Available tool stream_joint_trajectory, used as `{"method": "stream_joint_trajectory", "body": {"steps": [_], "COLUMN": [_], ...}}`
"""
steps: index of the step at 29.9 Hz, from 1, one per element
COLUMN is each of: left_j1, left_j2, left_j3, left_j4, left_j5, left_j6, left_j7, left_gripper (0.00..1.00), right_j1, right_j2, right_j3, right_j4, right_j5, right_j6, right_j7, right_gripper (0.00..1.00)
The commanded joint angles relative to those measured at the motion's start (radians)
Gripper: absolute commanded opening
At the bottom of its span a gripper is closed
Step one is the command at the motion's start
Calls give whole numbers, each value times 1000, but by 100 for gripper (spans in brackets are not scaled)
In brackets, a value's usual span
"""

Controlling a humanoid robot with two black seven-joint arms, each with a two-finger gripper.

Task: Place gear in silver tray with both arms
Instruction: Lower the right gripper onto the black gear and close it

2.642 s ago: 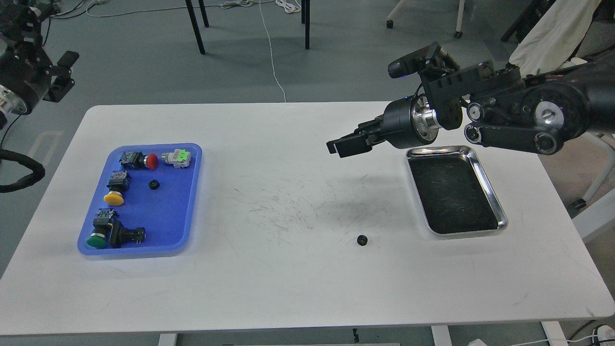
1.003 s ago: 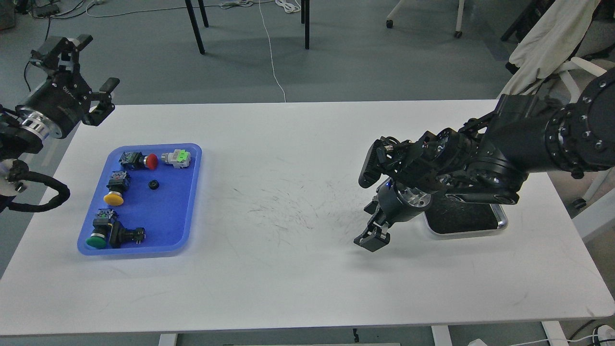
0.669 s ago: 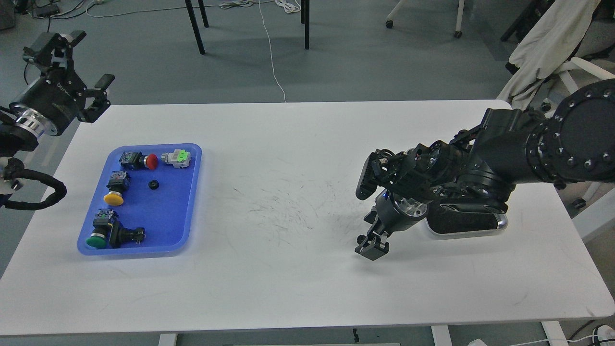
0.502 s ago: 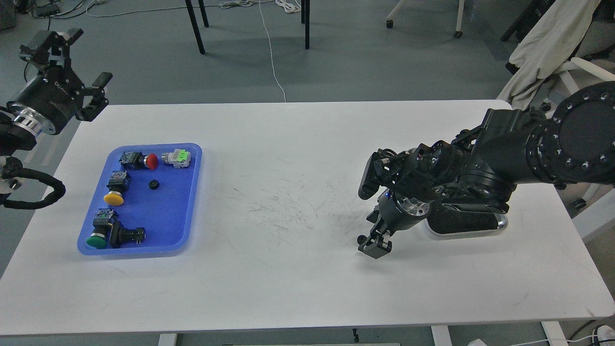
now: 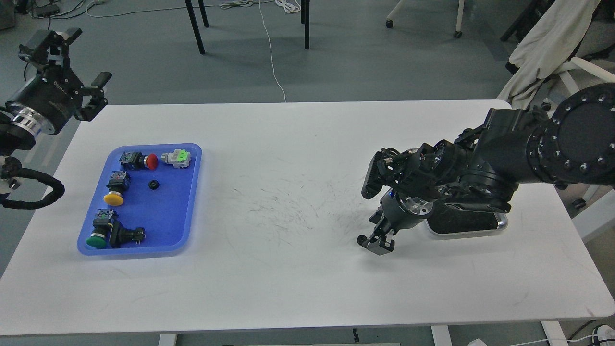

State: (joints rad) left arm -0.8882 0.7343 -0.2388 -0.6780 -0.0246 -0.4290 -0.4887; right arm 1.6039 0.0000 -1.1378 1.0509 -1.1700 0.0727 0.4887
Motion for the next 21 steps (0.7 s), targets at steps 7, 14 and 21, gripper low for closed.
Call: {"method": "stream_joint_trajectory", "body": {"steps": [7,14,21], "left_j1": [0,0,0], "left_j2": [24,31,39], "left_j3": [1,1,1], "left_j4": [-2,-2,-2], "left_j5": [0,0,0], "left_j6": [0,0,0], "left_j7": [0,0,0], "left_gripper": [98,98,98], "right_j1": [-7,-4,-19], "right_j2": [0,0,0], "right_j3": [7,21,18], "right_j4": [0,4,-2], "right_j5": [3,3,0], "right_j6": [-31,-47,-59], "right_j7": [0,0,0], "right_gripper": [65,65,62]}}
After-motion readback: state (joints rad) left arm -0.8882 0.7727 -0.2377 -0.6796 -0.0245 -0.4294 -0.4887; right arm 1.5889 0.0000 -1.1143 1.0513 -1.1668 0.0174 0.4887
